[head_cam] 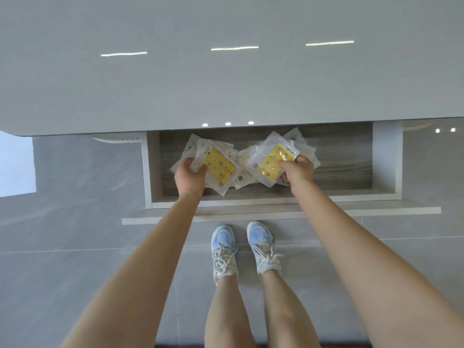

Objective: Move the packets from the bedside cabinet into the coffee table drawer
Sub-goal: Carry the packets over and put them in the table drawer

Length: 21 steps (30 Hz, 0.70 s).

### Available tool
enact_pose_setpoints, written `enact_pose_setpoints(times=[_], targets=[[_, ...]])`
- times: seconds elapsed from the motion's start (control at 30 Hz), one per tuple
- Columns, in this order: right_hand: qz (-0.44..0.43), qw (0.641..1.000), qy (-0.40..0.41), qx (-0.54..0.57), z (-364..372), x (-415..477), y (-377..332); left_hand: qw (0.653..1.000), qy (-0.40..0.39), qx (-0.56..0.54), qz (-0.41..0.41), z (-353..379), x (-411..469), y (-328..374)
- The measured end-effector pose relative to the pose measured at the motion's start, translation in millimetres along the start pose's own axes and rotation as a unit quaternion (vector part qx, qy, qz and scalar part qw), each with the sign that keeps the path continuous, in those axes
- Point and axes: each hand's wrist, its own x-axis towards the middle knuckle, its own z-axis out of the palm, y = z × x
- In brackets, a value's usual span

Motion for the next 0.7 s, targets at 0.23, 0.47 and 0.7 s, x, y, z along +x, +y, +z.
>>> enact_pose_setpoints(times=[0.23,0.47,0.7], targets=[[-0.093,0.985,-0.029,-0.141,-25.4,-67.5,-21.1,0.992,0.033,0.044,0.116,-35.0,-39.6,25.2],[-0.235,0.901,-0.095,-0.353,-66.2,-210.6,-89.9,0.876,-0.032,0.388,0.286,-110.3,-159.7,85.5],[-0.337,0.735,-0.076,-0.584,-113.9,-344.7,-144.2,0.873,-0.001,0.433,0.226,-169.6,-278.6,140.1]])
